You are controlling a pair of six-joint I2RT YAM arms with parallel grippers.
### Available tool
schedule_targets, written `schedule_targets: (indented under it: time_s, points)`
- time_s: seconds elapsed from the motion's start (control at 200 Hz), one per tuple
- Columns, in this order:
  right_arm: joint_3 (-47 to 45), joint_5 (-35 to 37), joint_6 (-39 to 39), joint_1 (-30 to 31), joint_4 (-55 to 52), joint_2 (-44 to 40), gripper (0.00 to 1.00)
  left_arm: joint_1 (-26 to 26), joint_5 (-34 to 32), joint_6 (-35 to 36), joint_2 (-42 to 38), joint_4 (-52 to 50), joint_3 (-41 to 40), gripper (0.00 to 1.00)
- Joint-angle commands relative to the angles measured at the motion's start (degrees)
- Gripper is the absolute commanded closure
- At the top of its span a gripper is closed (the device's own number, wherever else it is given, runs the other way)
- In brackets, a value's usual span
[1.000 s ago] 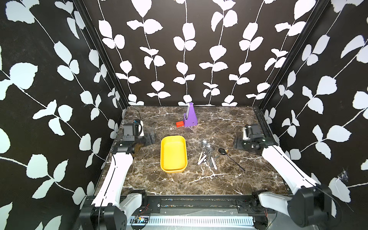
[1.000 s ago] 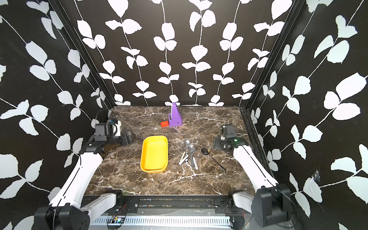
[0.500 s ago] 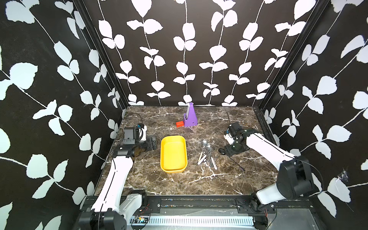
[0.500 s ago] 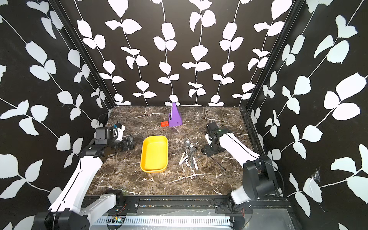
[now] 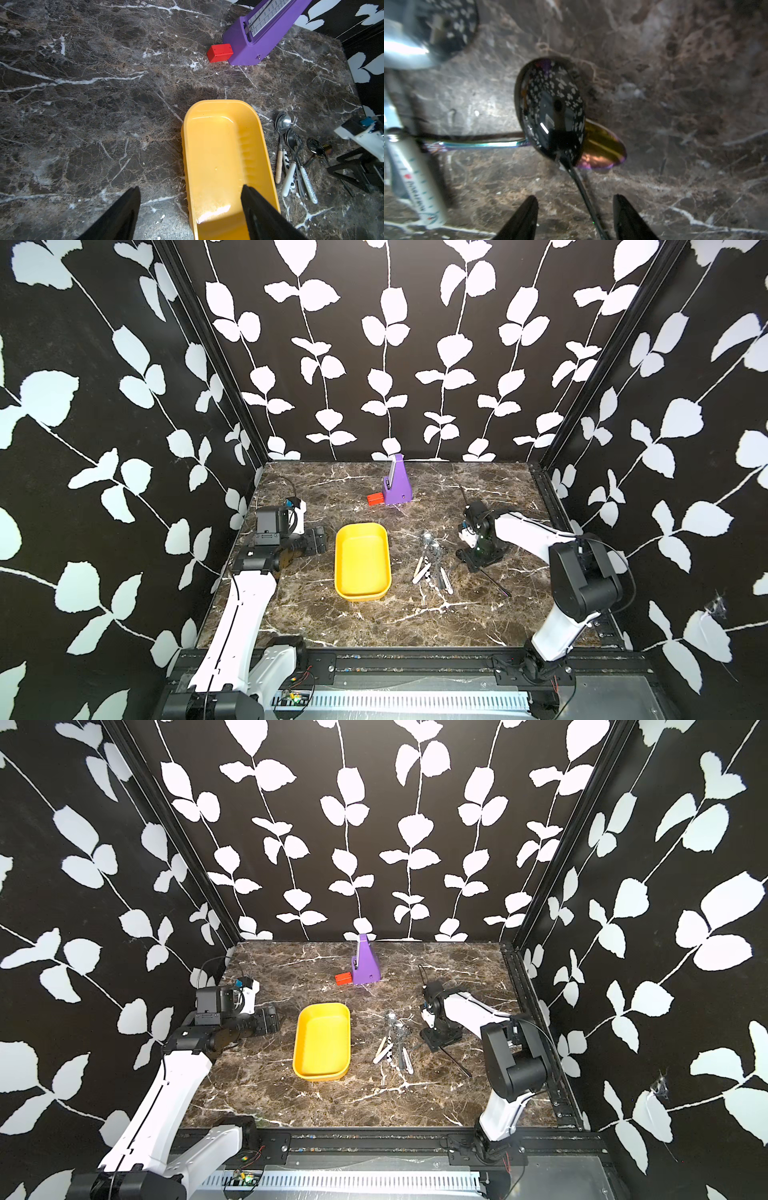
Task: Put the spoon into the storage box
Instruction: Pick up the spoon from the center of the board.
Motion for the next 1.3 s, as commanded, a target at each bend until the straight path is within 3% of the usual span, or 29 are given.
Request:
schedule_targets:
  time_s: [0.0, 0.05, 0.345, 0.575, 0.67, 0.935, 1.11, 1.295]
  points:
    - [0.6, 0.9, -0.6, 0.3, -0.1, 2.1, 0.49, 0.0, 1.2, 0.4, -0.9, 0.5, -0.8, 0.19]
    - [0.4, 1.1, -0.4, 0.4, 0.6, 2.5, 0.50, -0.1, 1.3, 0.4, -0.7, 0.6, -0.8, 0.19]
    - [0.0, 0.0, 0.9, 0.7, 1.9, 4.5, 0.83, -0.1, 0.4, 0.6, -0.4, 0.3, -0.5, 0.19]
    - [0.6, -3.7, 1.3, 0.7, 1.4, 1.5, 0.90, 0.0, 2.0, -0.1, -0.9, 0.9, -1.0, 0.20]
    - [0.9, -6.0, 1.6, 0.7, 0.9, -1.0, 0.93, -0.1, 5.4, -0.6, -0.4, 1.8, -0.9, 0.47]
    - [3.0, -15.7, 4.3, 0.6, 2.4, -11.6, 0.97, 0.0, 13.9, -3.7, 0.3, 5.8, -1.5, 0.42]
    - [6.5, -28.6, 16.1, 0.5, 17.1, -15.6, 0.99, -0.7, 24.8, -7.3, -0.6, 12.1, -2.1, 0.40]
    - [7.9, -41.6, 41.1, 0.9, 47.8, -12.0, 1.00, -7.8, 26.6, -6.7, 0.4, 14.4, 0.8, 0.32]
